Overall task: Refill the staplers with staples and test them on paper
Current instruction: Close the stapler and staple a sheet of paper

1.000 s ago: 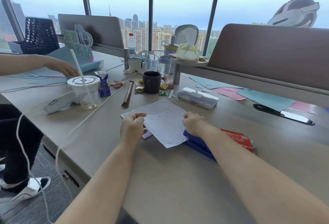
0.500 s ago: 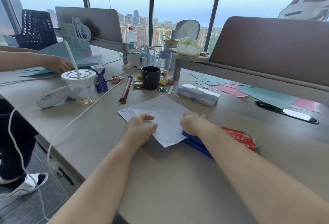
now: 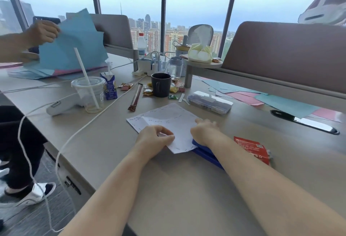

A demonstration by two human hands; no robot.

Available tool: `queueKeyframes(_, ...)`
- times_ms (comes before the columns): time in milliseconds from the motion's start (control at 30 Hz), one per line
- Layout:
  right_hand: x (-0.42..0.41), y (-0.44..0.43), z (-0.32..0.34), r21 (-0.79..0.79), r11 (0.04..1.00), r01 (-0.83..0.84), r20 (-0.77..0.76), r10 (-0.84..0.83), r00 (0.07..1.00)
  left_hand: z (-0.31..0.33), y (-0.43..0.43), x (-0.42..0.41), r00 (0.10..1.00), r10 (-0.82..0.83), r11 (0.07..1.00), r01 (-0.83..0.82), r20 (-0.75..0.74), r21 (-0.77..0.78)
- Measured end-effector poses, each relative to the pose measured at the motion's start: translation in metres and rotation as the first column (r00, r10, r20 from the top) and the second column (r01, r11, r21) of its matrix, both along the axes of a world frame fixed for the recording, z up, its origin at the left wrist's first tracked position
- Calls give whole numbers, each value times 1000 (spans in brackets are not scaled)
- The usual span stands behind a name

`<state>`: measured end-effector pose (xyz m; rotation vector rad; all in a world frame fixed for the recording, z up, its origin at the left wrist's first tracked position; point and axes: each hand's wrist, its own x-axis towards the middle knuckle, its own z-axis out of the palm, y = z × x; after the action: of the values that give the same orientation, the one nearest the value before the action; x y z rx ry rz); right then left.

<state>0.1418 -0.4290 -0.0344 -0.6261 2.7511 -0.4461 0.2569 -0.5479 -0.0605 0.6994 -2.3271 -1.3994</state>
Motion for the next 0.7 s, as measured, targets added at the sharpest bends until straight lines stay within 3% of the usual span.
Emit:
queueKeyframes(200, 0, 9, 6, -352, 925, -143, -207, 72, 976, 4, 2, 2, 1000, 13, 999, -12, -20, 37)
queueKeyframes(300, 6, 15, 10, -421, 873, -246, -347, 95, 933, 5, -1, 5, 995, 57, 996, -50, -81, 76)
queueKeyframes(500, 26, 11, 10, -411, 774, -483, -450, 289, 845, 12, -22, 25, 960, 206, 976, -186, -191, 116)
queueKeyframes(700, 46, 0, 23, -123, 778, -616, -521, 478, 707, 13, -36, 53, 935, 227, 913, -106, -274, 393)
